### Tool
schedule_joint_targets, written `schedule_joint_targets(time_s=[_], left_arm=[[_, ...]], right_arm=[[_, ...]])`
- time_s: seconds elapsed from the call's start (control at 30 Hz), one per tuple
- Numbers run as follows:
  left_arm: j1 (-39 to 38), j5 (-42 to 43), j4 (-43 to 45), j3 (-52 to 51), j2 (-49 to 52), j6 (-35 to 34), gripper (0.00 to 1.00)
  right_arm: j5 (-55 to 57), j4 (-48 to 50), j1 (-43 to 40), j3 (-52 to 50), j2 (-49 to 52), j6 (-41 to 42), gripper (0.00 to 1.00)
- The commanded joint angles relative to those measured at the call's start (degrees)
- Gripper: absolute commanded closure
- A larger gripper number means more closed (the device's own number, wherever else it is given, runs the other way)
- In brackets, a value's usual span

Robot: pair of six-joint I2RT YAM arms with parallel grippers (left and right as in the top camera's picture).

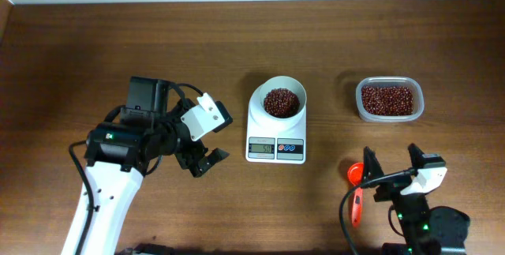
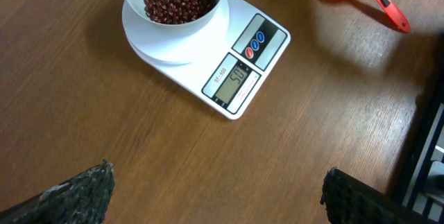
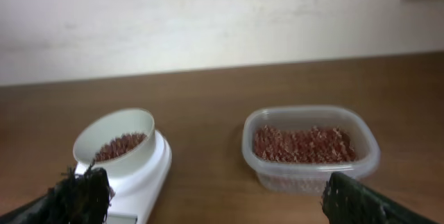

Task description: Scoop and weigh 50g on scale

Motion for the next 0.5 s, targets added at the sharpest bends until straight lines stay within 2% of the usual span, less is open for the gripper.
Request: schedule_joint_targets(time_s=[0.0, 0.3, 0.47], left_arm=[[0.3, 0.2, 0.0, 0.8, -0.5, 0.3, 0.01], [0.3, 0.2, 0.0, 0.8, -0.5, 0.3, 0.01], [0.3, 0.2, 0.0, 0.8, -0.5, 0.3, 0.01]], right_arm=[[-1.6, 5.7, 0.2, -5.0, -0.4, 0.4, 0.01], [-1.2, 19.2, 0.2, -10.3, -0.4, 0.4, 0.01], [-1.3, 20.4, -0.3, -10.6, -0.4, 0.4, 0.01]])
